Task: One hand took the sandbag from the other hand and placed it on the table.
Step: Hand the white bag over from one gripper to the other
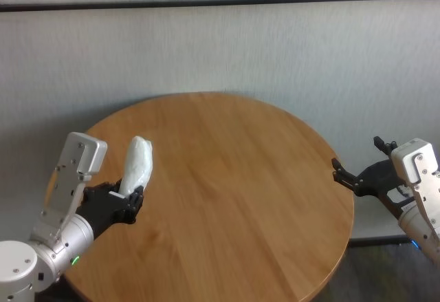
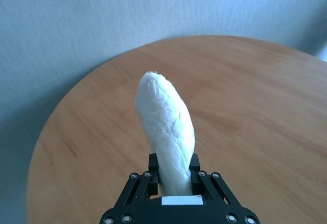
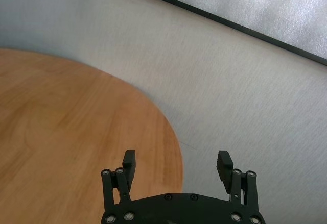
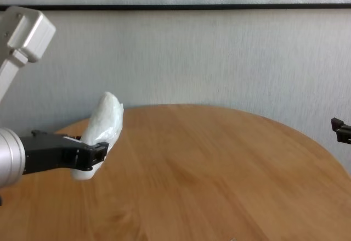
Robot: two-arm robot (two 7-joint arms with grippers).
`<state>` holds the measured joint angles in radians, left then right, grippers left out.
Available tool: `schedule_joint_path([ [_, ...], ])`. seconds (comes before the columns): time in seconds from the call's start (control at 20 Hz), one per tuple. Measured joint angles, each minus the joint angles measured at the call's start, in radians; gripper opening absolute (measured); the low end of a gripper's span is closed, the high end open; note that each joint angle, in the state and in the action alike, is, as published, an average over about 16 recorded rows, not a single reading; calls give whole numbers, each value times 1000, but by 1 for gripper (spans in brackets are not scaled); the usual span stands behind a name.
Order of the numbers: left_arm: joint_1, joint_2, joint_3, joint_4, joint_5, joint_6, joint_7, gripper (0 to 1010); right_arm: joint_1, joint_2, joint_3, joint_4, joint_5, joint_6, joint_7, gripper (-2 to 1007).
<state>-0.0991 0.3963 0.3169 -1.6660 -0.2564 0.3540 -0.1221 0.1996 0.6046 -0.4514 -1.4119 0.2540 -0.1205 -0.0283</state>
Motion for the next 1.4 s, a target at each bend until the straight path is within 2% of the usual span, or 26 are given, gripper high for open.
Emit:
schedule_joint_path([
  [0.75, 12, 2, 3, -28, 26, -75, -92, 360, 0, 0, 0, 0, 0, 0, 0, 1001],
  [1.4, 15, 6, 15, -50, 53, -109, -170, 360, 0, 0, 0, 0, 0, 0, 0, 1001],
])
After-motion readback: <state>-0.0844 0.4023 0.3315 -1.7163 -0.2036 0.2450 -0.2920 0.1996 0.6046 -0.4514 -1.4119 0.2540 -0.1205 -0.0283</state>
